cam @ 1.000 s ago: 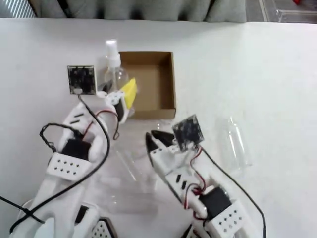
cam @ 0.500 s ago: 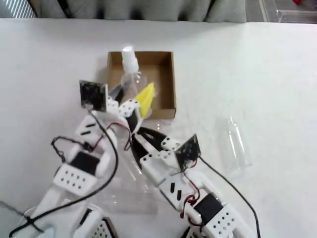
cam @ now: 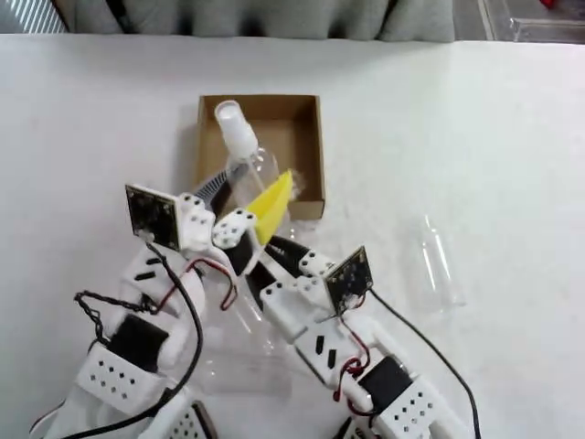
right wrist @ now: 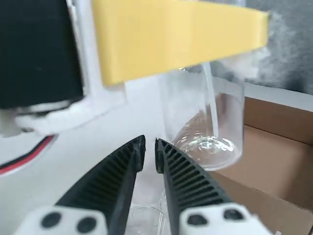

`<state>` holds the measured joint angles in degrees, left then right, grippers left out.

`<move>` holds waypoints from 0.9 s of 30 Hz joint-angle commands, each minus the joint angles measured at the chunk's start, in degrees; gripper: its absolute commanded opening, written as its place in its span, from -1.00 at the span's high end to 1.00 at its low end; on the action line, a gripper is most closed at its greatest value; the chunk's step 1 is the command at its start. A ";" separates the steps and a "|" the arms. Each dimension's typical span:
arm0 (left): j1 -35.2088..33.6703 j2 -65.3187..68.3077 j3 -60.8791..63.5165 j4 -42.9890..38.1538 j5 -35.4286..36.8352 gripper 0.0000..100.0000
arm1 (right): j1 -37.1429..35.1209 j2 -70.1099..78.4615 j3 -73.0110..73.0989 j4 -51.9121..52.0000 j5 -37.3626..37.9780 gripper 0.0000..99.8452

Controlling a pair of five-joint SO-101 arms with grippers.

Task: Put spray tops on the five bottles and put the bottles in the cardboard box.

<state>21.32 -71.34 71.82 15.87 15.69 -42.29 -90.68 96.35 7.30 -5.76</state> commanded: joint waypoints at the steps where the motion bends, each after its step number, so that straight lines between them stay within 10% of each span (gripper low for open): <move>1: 0.75 -1.80 -0.26 0.00 0.53 0.92 | 4.79 -0.48 0.70 -1.19 -0.09 0.97; 20: -0.48 -1.45 -1.49 2.99 0.44 0.92 | 6.11 -0.48 0.70 1.19 0.35 0.97; 27: -8.13 4.35 -1.41 -7.12 0.44 0.92 | 8.75 -0.57 0.70 4.18 0.44 0.97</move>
<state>15.87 -70.90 71.82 14.02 15.69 -35.60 -90.77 96.35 10.64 -5.76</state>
